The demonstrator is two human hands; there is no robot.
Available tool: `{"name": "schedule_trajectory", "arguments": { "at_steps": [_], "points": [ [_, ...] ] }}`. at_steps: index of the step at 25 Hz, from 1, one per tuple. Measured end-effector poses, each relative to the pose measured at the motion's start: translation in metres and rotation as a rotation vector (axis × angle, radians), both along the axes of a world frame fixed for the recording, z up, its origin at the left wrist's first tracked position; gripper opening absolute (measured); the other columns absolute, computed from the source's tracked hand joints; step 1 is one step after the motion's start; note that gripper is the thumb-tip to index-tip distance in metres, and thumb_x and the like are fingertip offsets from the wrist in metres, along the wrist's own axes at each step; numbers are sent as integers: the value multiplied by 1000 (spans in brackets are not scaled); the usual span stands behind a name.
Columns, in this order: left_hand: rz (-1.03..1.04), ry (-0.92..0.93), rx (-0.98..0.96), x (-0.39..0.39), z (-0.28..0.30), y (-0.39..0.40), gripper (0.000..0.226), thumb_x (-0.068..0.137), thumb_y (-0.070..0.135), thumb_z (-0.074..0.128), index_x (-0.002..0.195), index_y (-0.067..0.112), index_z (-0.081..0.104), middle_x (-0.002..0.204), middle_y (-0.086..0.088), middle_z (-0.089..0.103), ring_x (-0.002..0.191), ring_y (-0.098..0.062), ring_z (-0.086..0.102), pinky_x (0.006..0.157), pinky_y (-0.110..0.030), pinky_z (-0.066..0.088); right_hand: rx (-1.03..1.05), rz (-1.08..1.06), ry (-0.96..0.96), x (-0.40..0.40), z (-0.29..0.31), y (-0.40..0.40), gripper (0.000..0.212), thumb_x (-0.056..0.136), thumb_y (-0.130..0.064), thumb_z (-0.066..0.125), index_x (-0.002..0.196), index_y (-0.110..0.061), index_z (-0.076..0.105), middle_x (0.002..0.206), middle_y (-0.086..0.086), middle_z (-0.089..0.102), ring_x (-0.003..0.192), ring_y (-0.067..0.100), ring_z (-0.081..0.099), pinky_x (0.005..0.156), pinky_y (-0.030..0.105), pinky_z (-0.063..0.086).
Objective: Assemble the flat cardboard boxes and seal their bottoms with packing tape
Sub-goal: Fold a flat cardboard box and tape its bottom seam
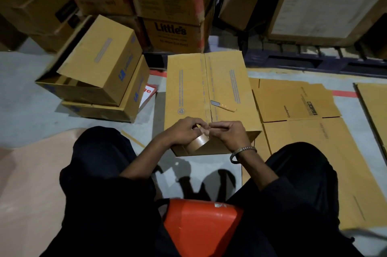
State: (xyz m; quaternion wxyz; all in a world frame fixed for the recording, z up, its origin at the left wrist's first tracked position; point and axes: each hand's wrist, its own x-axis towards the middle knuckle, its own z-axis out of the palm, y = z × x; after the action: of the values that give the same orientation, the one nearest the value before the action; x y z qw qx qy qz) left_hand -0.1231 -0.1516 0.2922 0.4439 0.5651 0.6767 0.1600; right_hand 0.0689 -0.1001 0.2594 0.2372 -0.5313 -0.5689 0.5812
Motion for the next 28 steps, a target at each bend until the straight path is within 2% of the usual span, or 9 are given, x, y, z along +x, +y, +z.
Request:
{"name": "schedule_trajectory", "arguments": {
  "at_steps": [4,7,10,12,15,17,21,25,28],
  "points": [
    [-85,66,19,5,-8,0,37,109,35,50,145,32,60,142,-5,64,130,-24,57,101,-34,45,-117,-67,36,6,0,3,18,70,-14,94,86,-16,85,83,5,80,76,13,72,79,32,59],
    [-14,-48,6,9,-17,-1,54,105,52,52,156,39,40,135,-8,64,123,-22,58,98,-33,45,-305,-158,155,16,7,9,17,73,1,88,89,-2,82,89,16,79,83,26,76,76,29,61],
    [73,-142,-14,13,-22,3,47,97,58,63,135,30,59,92,-5,68,82,-19,61,75,-35,46,-482,-232,227,25,13,22,17,76,10,82,92,5,78,95,22,78,84,29,78,72,27,63],
    [92,-79,10,16,-29,6,34,96,56,65,110,25,68,91,-4,73,81,-21,65,76,-38,51,-523,-211,187,29,14,29,18,76,10,81,94,6,78,95,22,78,86,29,78,74,27,64],
    [74,-24,67,17,-33,7,48,94,63,63,78,18,65,67,4,62,61,-16,55,60,-34,39,-541,-212,146,39,18,39,22,77,7,82,99,4,79,96,19,78,92,28,78,85,31,63],
    [45,58,85,10,-33,8,55,91,67,64,67,17,60,59,0,57,54,-15,51,57,-31,34,-509,-270,118,56,23,51,22,78,6,81,100,2,79,95,18,79,93,28,78,83,30,63],
    [-7,257,154,-34,-29,1,68,88,75,59,59,15,50,55,1,48,54,-17,50,58,-33,33,-401,-402,53,94,29,72,19,76,10,78,93,3,79,92,15,79,91,26,77,85,33,63],
    [-86,517,80,-77,-14,-7,73,82,84,57,63,13,58,61,-1,57,62,-16,57,55,-31,33,-390,-535,3,112,21,85,21,72,12,79,91,2,78,86,14,79,88,27,75,89,37,62],
    [-74,414,-49,-101,-9,-7,77,64,92,62,73,16,66,69,2,66,65,-14,64,60,-30,48,-455,-612,12,117,11,93,27,70,13,82,94,4,77,96,20,77,92,34,75,85,41,64]
  ]
}}
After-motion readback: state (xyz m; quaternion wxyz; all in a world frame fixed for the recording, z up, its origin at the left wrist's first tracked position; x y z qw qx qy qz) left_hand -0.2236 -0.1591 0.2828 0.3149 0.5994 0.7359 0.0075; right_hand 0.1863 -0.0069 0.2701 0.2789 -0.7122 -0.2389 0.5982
